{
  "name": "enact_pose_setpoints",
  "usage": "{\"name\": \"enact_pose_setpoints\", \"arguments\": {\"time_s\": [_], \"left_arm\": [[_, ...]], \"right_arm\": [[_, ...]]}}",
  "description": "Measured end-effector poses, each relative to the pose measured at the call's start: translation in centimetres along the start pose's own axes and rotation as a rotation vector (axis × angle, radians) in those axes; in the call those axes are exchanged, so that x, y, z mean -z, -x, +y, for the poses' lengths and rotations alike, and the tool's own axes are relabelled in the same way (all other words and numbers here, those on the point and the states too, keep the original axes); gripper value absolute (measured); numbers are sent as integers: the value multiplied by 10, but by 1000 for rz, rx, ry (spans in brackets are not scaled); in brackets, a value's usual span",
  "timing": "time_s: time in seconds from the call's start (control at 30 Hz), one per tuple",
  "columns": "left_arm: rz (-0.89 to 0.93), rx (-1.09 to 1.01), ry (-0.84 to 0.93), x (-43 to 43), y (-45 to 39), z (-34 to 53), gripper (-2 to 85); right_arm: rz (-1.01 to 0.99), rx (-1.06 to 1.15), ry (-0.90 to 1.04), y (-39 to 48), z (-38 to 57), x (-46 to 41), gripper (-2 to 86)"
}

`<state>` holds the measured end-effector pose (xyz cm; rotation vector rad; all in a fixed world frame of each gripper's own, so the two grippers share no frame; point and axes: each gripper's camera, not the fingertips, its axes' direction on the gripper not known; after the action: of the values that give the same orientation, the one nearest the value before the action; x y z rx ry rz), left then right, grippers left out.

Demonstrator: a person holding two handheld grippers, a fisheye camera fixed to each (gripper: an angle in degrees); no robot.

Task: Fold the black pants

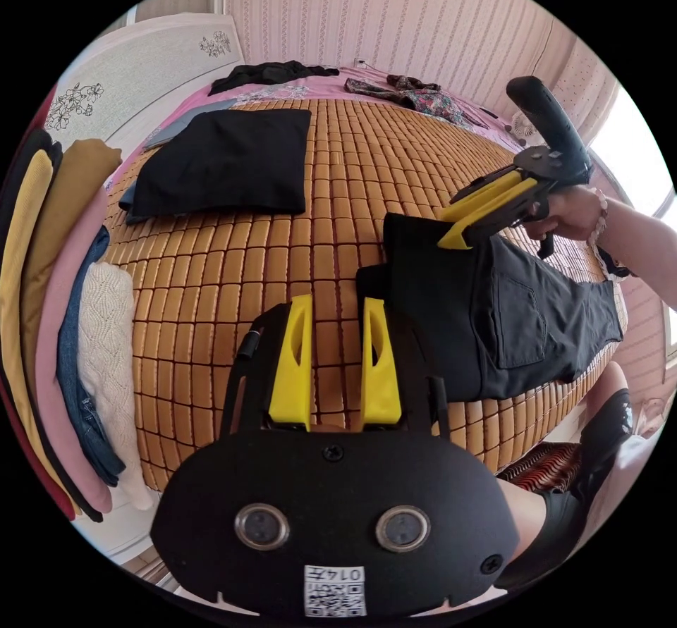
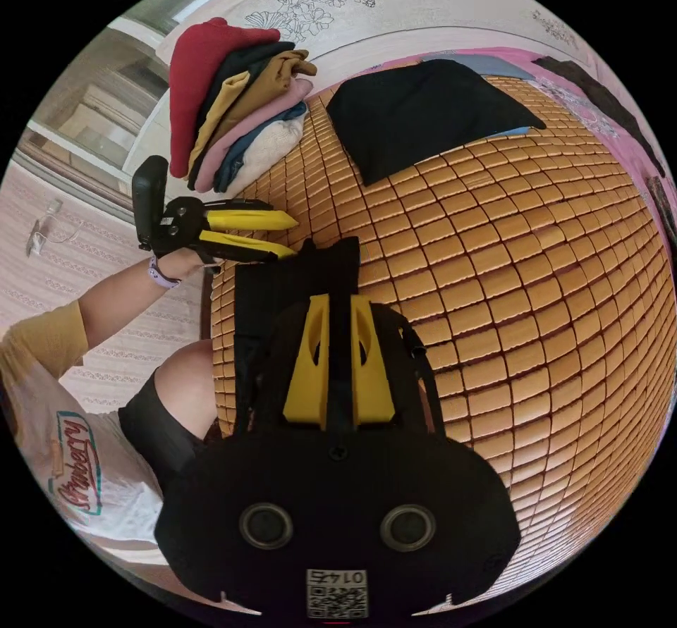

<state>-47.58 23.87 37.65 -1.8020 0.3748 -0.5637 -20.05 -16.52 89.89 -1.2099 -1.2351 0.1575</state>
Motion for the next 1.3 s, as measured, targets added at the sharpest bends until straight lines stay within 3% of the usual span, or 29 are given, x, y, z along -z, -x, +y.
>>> {"name": "enact_pose_setpoints", "arguments": {"time_s": [0.1, 0.3, 0.43, 0.53, 0.67, 0.8, 0.93, 1.07, 1.3], "left_arm": [[-51, -9, -70, 13, 12, 7, 135], [359, -60, -280, 79, 68, 44, 172], [552, -256, -408, 125, 54, 63, 164], [559, -376, -390, 123, 26, 61, 148], [548, -452, -234, 97, 4, 59, 116], [454, -442, -138, 90, -3, 68, 63], [319, -215, -24, 80, 3, 65, 2], [237, -100, 111, 60, 4, 58, -1], [242, -26, 135, 58, 5, 57, -3]], "right_arm": [[-109, 137, -22, 8, -4, 17, 28], [-299, 326, -23, 26, -16, 39, 10], [-378, 372, 26, 31, -31, 31, 8], [-458, 413, 97, 38, -45, 17, 8], [-588, 430, 171, 40, -60, -1, 7], [-429, 355, 164, 29, -75, -16, 7], [-296, 270, 152, 25, -91, -36, 7], [-92, 242, 234, 40, -103, -75, 7], [65, 312, 252, 79, -103, -104, 9]]}}
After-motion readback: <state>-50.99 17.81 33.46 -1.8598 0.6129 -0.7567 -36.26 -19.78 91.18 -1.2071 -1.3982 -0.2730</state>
